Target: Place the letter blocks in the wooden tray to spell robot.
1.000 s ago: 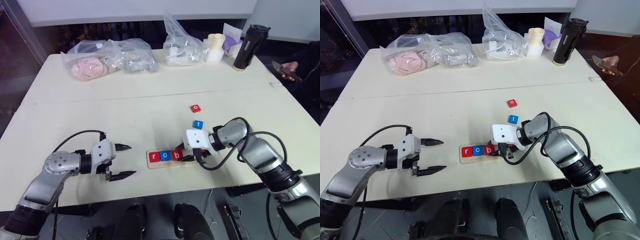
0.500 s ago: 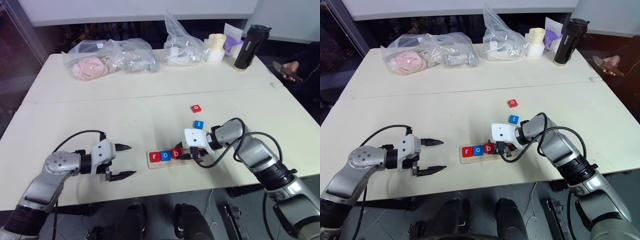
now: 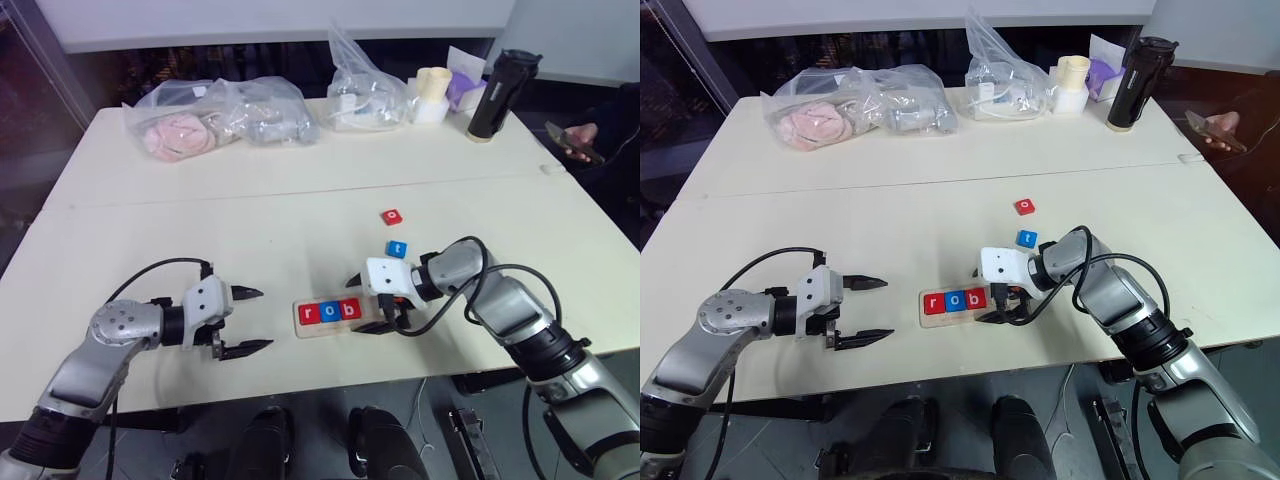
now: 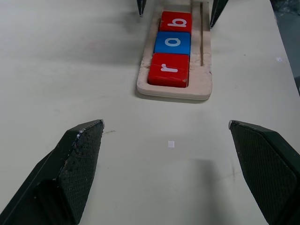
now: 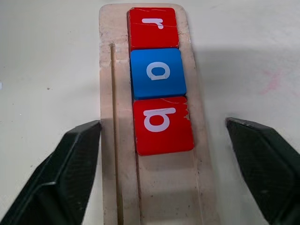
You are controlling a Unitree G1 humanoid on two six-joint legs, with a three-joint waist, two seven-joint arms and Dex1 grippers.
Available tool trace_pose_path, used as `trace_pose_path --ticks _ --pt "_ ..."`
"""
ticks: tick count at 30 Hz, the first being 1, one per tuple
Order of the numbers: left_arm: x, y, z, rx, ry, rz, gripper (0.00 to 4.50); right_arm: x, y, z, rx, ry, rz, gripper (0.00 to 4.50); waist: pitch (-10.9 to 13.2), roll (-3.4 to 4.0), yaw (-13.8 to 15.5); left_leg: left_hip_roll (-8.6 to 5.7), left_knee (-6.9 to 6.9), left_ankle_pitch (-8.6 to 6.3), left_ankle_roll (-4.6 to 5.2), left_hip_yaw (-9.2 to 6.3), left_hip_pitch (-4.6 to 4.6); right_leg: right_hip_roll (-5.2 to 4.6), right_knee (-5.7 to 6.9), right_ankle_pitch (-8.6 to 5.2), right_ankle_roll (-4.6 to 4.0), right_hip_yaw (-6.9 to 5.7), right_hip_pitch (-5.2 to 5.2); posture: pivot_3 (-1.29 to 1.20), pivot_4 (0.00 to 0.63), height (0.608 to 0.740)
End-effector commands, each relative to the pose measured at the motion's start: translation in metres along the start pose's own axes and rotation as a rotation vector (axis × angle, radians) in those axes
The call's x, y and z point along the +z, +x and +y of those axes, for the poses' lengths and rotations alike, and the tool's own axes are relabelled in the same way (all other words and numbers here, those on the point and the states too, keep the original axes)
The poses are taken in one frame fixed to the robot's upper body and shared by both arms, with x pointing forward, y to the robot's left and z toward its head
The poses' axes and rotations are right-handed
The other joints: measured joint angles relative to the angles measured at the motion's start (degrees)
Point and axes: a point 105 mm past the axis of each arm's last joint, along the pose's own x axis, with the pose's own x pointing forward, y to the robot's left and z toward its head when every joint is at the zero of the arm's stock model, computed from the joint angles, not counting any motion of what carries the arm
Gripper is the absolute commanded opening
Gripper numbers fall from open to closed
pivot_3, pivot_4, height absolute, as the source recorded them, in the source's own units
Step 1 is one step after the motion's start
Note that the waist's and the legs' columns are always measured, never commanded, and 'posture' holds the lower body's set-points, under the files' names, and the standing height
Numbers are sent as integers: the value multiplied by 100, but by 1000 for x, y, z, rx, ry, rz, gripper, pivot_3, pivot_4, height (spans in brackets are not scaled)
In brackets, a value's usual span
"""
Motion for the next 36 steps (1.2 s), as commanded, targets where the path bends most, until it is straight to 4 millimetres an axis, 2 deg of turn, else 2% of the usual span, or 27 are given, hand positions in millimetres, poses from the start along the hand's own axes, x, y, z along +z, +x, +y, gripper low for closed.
trace_pose_path --ticks 1,4,6,8,10,11,14,17,19,26,31,36 --pt "11 1 -1 -1 38 -29 4500 25 -19 -25 -135 -35 -84 4447 0 0 -1 0 0 0 0 0 0 0 0 0 0 0 0 0 150 740" --pt "11 2 -2 0 39 -31 4500 34 -33 -50 -287 18 -144 4447 0 0 -14 0 1 0 0 0 1 1 1 1 1 1 0 0 150 740" --pt "11 3 -3 -2 38 -34 4500 36 -51 -89 -525 158 -180 4447 0 0 -8 1 1 0 0 -1 3 1 2 2 1 0 0 0 150 740" --pt "12 4 -3 -3 38 -36 4500 34 -64 -113 -692 268 -199 4447 0 1 -10 1 0 1 -1 0 2 0 4 4 -2 1 -1 0 150 740" --pt "11 4 -3 -4 38 -37 4500 31 -69 -124 -771 377 -205 4447 0 1 -11 1 0 1 -3 -1 1 -2 4 5 -4 2 -4 0 150 740" --pt "12 5 -3 -6 39 -39 4500 22 -69 -130 -840 435 -167 4447 -1 2 22 1 -1 1 -4 -1 0 -2 4 6 -4 2 -5 0 150 740" --pt "13 6 -2 -7 42 -41 4500 0 -68 -136 -982 561 -78 4447 -1 2 -21 -2 -17 1 -4 3 -5 -12 -2 6 -5 3 -12 0 150 740" --pt "13 6 -3 -10 44 -41 4500 -22 -54 -134 -1029 671 -29 4447 -2 3 -28 -2 -32 4 -7 3 -5 -12 -1 6 -5 4 -20 0 150 740" --pt "13 7 -2 -11 46 -40 4500 -31 -49 -134 -1054 678 2 4447 -2 3 -30 -2 -46 8 -12 3 -3 -10 -1 6 -5 4 -24 0 150 740" --pt "14 6 -2 -10 48 -40 4500 -50 -39 -136 -1057 736 27 4447 -2 4 -35 -3 -63 12 -12 7 -2 7 0 17 14 0 -29 0 150 740" --pt "15 6 -2 -6 47 -40 4500 -56 -33 -138 -1034 776 15 4447 -2 3 -47 -3 -61 12 -11 15 24 23 1 16 16 -3 -8 0 150 740" --pt "15 7 -3 -4 45 -41 4500 -61 -31 -141 -1021 888 -28 4447 -2 3 -48 2 -60 16 -5 16 42 33 3 16 15 3 6 0 150 740"
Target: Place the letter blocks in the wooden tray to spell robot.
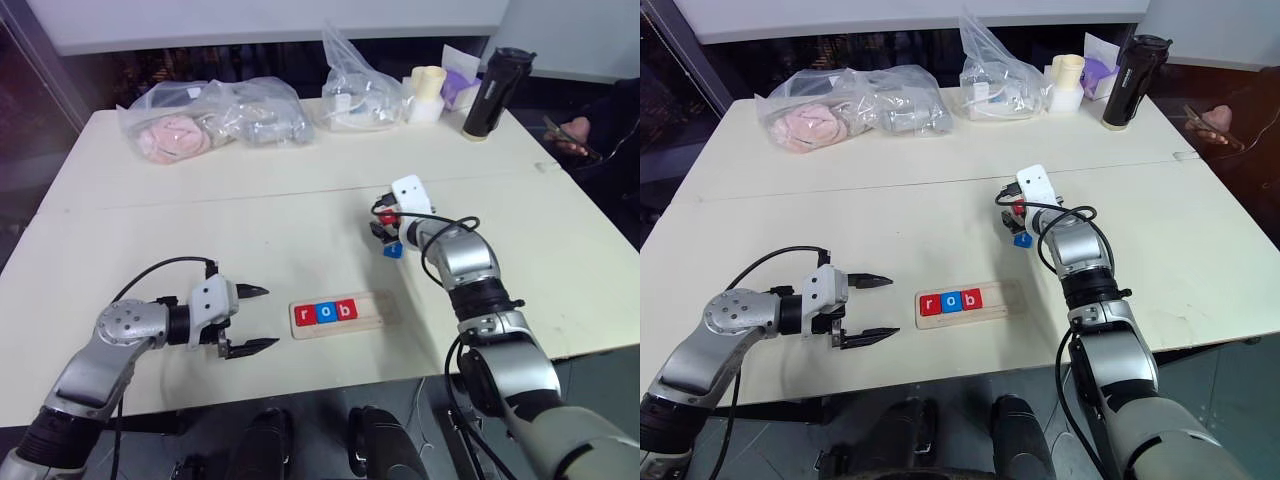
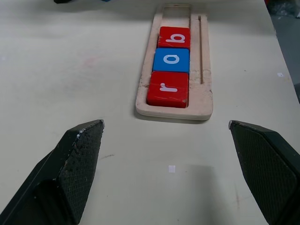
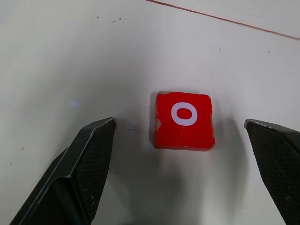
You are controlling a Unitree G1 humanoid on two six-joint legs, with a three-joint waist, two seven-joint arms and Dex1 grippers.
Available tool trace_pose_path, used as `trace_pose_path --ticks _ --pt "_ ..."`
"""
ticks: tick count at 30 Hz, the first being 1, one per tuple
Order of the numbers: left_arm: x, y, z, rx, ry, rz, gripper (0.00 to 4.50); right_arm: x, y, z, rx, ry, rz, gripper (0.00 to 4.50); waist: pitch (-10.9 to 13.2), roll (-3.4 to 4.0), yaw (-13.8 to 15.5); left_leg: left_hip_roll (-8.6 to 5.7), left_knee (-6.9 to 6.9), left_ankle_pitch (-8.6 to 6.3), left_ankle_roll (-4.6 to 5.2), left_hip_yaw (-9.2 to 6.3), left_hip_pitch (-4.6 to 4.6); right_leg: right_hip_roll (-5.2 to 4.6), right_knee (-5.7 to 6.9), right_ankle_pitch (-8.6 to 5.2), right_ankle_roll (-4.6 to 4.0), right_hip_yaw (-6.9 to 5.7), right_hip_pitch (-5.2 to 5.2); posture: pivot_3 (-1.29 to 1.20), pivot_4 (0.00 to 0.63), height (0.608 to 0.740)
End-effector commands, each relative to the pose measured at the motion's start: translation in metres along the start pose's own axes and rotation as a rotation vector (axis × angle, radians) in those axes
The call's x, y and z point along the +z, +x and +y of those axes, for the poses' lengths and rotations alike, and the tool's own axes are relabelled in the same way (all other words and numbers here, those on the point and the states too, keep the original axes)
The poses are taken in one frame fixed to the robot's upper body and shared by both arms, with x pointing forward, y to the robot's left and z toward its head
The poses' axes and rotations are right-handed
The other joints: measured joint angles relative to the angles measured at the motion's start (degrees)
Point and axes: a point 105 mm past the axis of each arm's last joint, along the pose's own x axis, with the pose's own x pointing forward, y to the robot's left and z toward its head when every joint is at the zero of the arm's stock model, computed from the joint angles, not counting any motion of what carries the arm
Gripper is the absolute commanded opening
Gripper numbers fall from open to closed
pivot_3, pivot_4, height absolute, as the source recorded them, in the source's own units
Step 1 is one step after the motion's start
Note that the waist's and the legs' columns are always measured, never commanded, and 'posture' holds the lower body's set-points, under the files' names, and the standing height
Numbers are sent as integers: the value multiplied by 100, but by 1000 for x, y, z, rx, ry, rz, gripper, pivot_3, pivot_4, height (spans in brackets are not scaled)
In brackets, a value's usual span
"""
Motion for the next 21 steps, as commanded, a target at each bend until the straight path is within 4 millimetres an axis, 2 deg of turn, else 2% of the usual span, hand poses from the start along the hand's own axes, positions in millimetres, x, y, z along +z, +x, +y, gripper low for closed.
trace_pose_path --ticks 1,3,7,8,12,16,21 --pt "9 1 -1 -6 31 -17 4500 10 1 -2 4 77 -20 4214 0 0 1 1 0 0 0 0 1 2 1 0 0 1 0 0 150 740" --pt "9 2 -1 -6 31 -18 4500 11 3 -2 7 100 -18 3546 0 0 1 4 -1 1 1 0 4 5 4 0 -1 3 0 0 150 740" --pt "8 3 -2 -6 30 -20 4500 15 3 -2 11 111 -31 1497 0 0 11 9 -2 1 1 0 4 9 4 0 0 3 0 0 150 740" --pt "8 4 -2 -6 29 -21 4500 16 2 -2 7 113 -33 1137 0 0 9 9 -2 1 1 0 4 9 4 0 0 3 0 0 150 740" --pt "9 5 -2 -10 28 -26 4500 19 -13 -12 -29 109 -32 1156 0 1 25 9 -3 1 1 1 2 8 4 0 0 4 -2 0 150 740" --pt "8 6 -3 -14 27 -27 4500 24 -59 -15 -40 58 -59 1156 1 1 63 8 -7 1 1 -3 -11 0 3 0 0 1 -10 0 150 740" --pt "4 7 -6 -20 30 -23 4500 0 -121 -15 -63 26 6 1156 0 0 29 3 -10 0 1 -4 -25 -17 -5 -1 1 -6 -20 0 150 740"
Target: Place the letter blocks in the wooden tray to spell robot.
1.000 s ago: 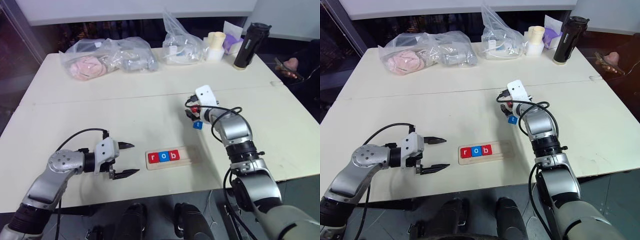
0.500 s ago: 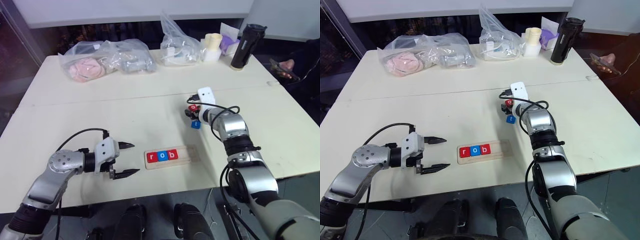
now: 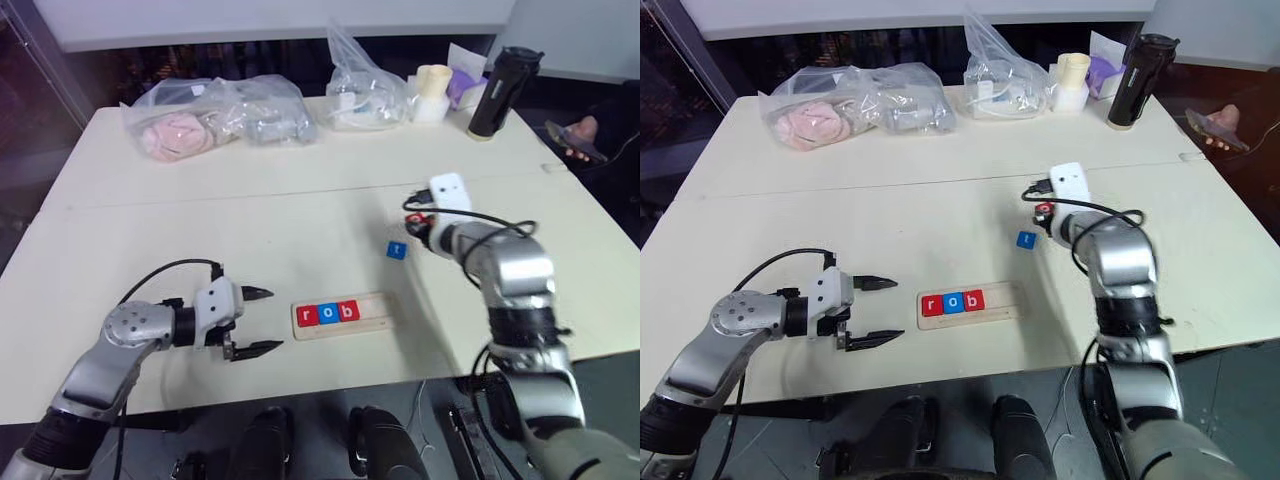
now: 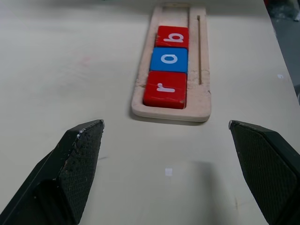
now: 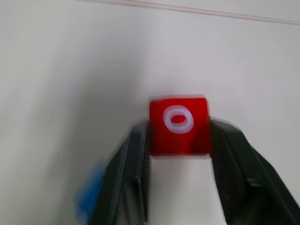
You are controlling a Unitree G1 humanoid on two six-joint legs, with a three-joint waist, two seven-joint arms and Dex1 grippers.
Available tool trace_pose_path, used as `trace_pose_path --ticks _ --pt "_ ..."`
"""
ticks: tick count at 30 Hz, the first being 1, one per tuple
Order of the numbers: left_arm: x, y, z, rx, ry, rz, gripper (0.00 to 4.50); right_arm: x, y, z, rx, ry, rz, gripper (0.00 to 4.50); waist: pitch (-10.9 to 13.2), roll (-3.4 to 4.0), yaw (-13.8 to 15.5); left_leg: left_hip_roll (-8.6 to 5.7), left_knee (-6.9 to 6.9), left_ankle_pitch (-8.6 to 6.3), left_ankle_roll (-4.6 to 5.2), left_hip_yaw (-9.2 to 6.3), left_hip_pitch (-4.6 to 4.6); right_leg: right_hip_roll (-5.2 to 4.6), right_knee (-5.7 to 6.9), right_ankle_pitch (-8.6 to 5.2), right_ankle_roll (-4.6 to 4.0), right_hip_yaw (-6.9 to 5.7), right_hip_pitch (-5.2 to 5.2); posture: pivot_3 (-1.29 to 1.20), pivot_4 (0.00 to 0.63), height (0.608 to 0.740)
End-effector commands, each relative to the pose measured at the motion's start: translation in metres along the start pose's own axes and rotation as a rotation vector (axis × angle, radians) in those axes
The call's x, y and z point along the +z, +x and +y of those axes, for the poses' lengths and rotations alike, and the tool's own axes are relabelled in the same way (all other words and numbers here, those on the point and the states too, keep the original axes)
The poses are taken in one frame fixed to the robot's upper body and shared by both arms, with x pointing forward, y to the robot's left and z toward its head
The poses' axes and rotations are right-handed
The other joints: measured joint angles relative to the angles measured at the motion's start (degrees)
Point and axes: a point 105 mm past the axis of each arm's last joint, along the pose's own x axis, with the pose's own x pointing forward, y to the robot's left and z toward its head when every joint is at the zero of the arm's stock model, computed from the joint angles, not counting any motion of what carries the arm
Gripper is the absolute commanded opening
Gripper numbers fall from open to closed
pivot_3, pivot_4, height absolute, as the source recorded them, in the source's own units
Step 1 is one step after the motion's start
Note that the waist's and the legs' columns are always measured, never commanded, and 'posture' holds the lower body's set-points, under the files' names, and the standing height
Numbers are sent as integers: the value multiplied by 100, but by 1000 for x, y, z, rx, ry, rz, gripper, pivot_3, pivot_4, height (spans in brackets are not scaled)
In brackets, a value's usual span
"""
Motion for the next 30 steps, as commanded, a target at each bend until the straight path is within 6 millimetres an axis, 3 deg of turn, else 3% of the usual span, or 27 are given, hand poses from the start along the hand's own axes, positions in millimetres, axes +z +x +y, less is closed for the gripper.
trace_pose_path --ticks 1,5,12,20,24,26,27,30 --pt "5 -1 0 1 30 -17 4500 -6 -40 0 -16 -6 7 1156 0 -1 -3 1 0 0 0 0 3 1 0 -1 -2 0 1 0 150 740" --pt "4 0 0 1 27 -21 4500 -36 -63 6 -14 14 26 1156 -1 -2 9 4 4 0 -1 -9 5 2 0 -12 -20 0 3 0 150 740" --pt "12 1 6 -6 22 -71 4500 -77 -73 17 -41 53 107 1156 -2 -4 13 4 11 0 -1 -3 9 -1 -2 -11 -21 -4 5 0 150 740" --pt "23 -1 7 -34 32 -123 4500 -95 -71 21 -47 65 174 1156 -2 -3 2 2 9 0 -1 1 2 -5 -9 -12 -20 -6 3 0 150 740" --pt "35 -3 4 -52 19 -173 4500 -95 -71 19 -51 61 176 3078 -2 -3 3 3 9 0 -1 -1 2 -4 -8 -12 -20 -6 3 0 150 740" --pt "40 -5 6 -53 10 -191 4500 -92 -71 17 -48 51 169 4250 -2 -3 3 3 10 0 -1 -1 2 -4 -8 -12 -20 -6 4 0 150 740" --pt "42 -7 7 -53 6 -197 4500 -91 -72 16 -43 40 169 4448 -2 -3 3 3 11 0 -1 -1 2 -4 -8 -12 -20 -6 4 0 150 740" --pt "45 -10 9 -60 10 -208 4500 -82 -75 14 1 -37 161 4448 -1 -2 3 2 11 0 -1 0 2 -4 -9 -13 -20 -6 3 0 150 740"
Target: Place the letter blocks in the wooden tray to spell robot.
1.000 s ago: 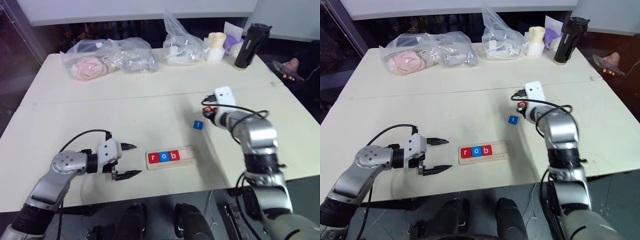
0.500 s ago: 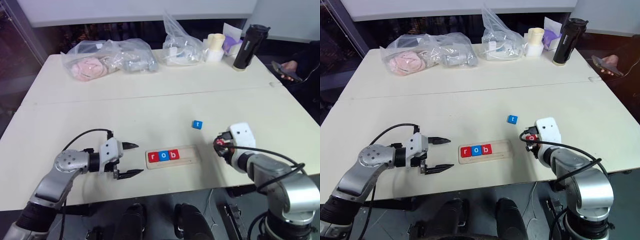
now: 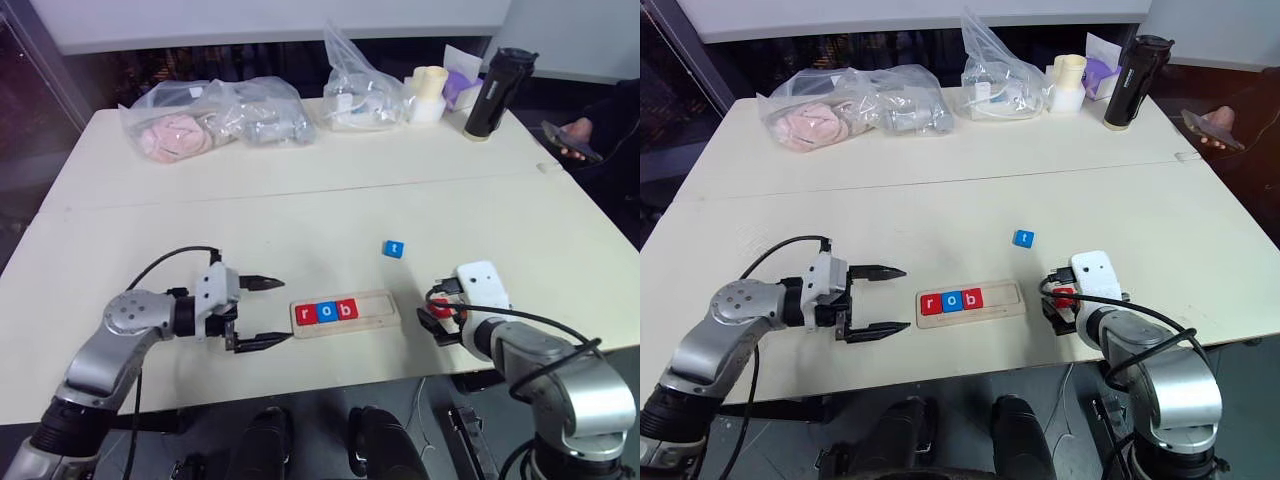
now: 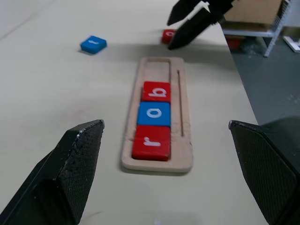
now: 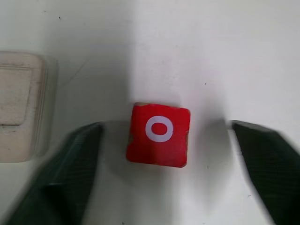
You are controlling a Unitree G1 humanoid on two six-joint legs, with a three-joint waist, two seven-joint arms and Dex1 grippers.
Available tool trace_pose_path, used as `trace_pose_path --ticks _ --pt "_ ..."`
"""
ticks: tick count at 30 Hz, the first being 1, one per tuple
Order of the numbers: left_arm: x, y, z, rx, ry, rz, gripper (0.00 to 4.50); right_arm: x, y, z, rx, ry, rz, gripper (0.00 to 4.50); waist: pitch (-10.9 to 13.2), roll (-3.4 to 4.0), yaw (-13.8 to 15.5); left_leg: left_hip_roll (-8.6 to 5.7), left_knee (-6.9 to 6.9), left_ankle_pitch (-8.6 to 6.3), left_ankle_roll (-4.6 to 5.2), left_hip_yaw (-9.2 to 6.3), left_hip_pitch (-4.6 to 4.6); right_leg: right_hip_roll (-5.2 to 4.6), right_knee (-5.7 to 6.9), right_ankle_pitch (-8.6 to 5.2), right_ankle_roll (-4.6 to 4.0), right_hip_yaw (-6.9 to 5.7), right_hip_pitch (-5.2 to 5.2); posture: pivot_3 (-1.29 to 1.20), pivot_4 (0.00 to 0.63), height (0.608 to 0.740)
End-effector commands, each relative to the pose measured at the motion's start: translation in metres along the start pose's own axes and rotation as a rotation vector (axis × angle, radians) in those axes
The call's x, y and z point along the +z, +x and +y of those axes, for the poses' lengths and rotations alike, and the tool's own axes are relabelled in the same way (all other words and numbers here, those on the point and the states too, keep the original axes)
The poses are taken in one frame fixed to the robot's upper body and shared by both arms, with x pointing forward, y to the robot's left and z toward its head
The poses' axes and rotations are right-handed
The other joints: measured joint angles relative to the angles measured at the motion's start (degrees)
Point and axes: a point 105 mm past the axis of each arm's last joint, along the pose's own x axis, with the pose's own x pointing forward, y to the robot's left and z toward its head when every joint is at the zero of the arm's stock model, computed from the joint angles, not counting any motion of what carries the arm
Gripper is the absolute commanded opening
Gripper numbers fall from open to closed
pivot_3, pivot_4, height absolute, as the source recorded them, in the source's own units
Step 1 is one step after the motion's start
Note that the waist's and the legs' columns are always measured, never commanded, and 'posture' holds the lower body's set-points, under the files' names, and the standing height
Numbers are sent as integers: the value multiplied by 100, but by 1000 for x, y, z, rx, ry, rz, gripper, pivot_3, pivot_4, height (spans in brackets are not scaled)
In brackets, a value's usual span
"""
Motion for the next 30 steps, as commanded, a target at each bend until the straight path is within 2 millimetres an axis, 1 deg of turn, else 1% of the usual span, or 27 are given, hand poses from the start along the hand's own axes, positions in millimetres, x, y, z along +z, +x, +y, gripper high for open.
trace_pose_path --ticks 1,4,6,8,10,11,14,19,24,26,30 --pt "16 -5 2 -8 38 -37 4500 16 -9 -1 57 -103 -37 4448 0 -1 -3 0 0 0 0 0 0 0 -2 0 0 -1 1 0 150 740" --pt "25 -8 3 -23 27 -73 4500 31 -23 0 241 -310 -62 4448 4 -1 1 -1 -1 0 0 0 -1 1 -5 -1 1 -2 2 0 150 740" --pt "29 -8 3 -33 31 -87 4500 34 -29 -3 338 -442 -71 4448 4 -6 19 -1 -2 0 0 -2 -2 1 -12 -9 14 -6 5 0 150 740" --pt "33 -7 4 -42 31 -100 4500 36 -31 -6 412 -555 -101 4448 4 -12 28 -1 -3 0 0 -4 -2 6 -18 -18 29 -9 10 0 150 740" --pt "39 -6 5 -48 20 -135 4500 33 -32 -5 515 -647 -135 4448 5 -14 22 0 -3 0 0 -1 -2 11 -20 -19 30 -9 11 0 150 740" --pt "42 -5 5 -53 25 -146 4500 29 -30 -6 560 -681 -129 4448 5 -14 21 -1 -3 0 0 1 -2 13 -22 -19 31 -8 13 0 150 740" --pt "44 -4 5 -56 32 -159 4500 19 -21 -14 615 -774 -103 4448 6 -15 2 -1 4 0 1 9 -1 13 -19 -17 33 -2 13 0 150 740" --pt "46 -6 3 -51 6 -189 4500 18 -7 -26 624 -840 -106 4448 7 -16 7 0 8 0 1 14 9 12 -6 -16 30 4 15 0 150 740" --pt "47 -9 2 -51 -7 -195 4500 16 4 -34 627 -841 -93 4448 7 -16 19 2 7 0 0 13 12 13 -2 -4 8 4 15 0 150 740" --pt "46 -10 0 -56 -17 -198 4500 16 6 -36 629 -837 -93 4448 7 -16 21 1 8 0 0 14 11 12 -2 -3 7 4 15 0 150 740" --pt "45 -12 0 -53 -16 -194 4500 17 8 -32 662 -785 -106 4448 7 -16 26 1 8 0 0 15 12 10 -2 -3 7 5 15 0 150 740"
